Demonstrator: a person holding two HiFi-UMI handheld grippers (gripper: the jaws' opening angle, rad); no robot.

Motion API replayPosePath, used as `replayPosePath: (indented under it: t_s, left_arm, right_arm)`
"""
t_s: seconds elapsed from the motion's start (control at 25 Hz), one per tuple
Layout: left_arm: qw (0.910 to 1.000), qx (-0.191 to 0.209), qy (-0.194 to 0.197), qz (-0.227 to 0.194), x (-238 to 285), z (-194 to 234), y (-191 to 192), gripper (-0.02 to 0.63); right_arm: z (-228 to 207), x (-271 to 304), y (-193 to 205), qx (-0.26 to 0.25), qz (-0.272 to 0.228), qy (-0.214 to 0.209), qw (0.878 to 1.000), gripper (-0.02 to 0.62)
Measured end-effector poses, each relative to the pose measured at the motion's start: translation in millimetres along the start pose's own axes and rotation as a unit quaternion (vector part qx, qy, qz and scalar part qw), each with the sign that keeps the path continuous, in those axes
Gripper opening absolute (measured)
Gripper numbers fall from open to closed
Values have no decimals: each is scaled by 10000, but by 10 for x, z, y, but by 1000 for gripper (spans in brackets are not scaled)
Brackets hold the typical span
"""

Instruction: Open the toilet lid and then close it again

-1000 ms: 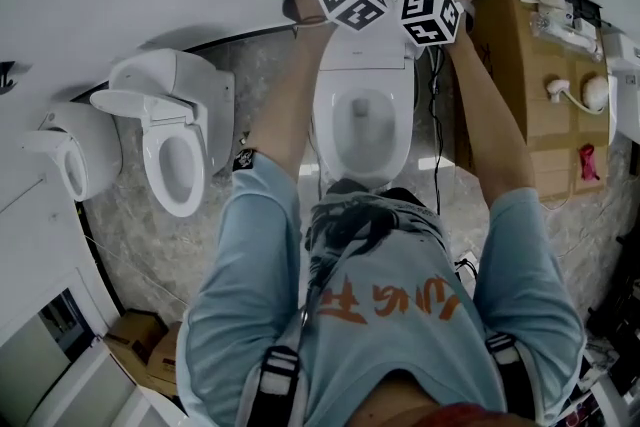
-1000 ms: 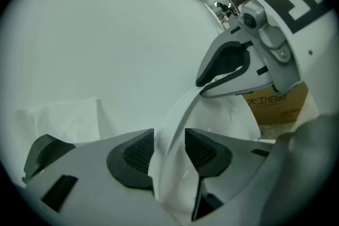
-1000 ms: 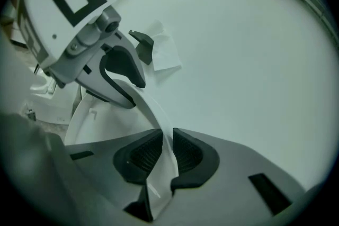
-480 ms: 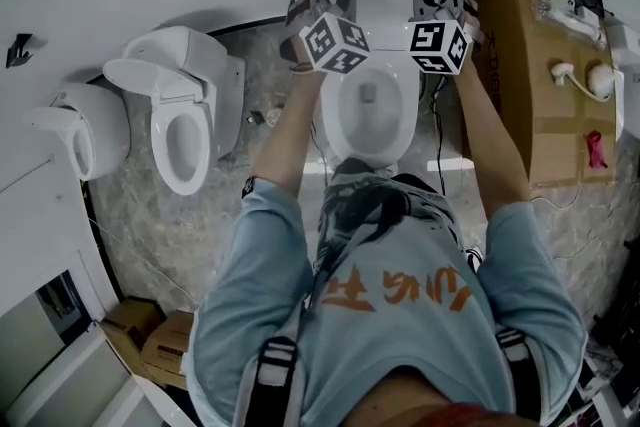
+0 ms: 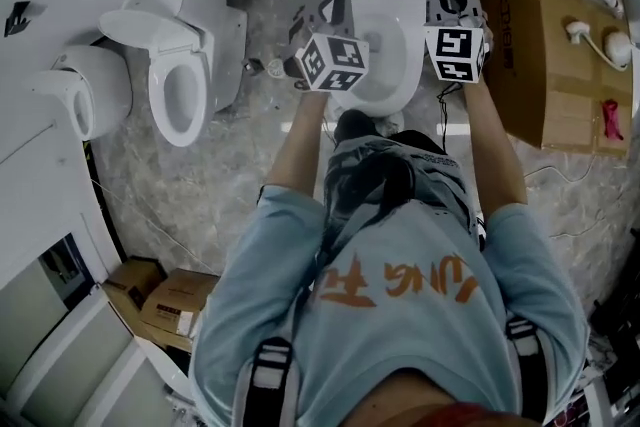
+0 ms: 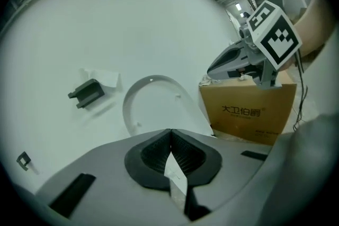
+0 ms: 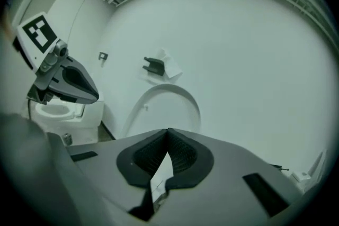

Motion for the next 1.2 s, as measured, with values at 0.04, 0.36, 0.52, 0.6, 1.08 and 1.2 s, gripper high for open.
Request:
replayPosePath:
  t_s: [0.04, 0.36, 0.52, 0.6, 1.08, 1.2]
  left_arm:
    - [9999, 49, 127, 82, -22, -125, 97, 28]
    - [9914, -34, 1027, 805, -119, -942, 1141, 26]
    - [9830, -228, 1520, 1003, -225, -1322, 1590, 28]
    - [9785, -334, 1726, 1077, -180, -1483, 1791, 28]
    - [9486, -600, 2482, 1872, -221, -2529, 3040, 164]
    - [9419, -325, 2733, 1926, -224, -2773, 3270, 170]
  right_arm:
    - [76, -43, 120, 6, 89, -150, 9998, 12]
    - [787, -237, 1067, 181, 758, -823, 9936, 12]
    - [1234, -396, 1453, 386, 1013, -1253, 9862, 12]
    - [1415, -421, 1644, 361, 1096, -1512, 9817, 12]
    - [2570, -862, 2765, 158, 1807, -2856, 9410, 76]
    - [2831, -959, 3019, -157, 1921, -3363, 9218, 124]
Point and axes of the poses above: the fingertips, and each gripper's own axes: x forward along the fingers, z to its left, y out of its underside, the point moved 2 cm from there along -x, backward along the fingers, and after that the axes turned 5 degrees about -z, right-handed, at the moved point
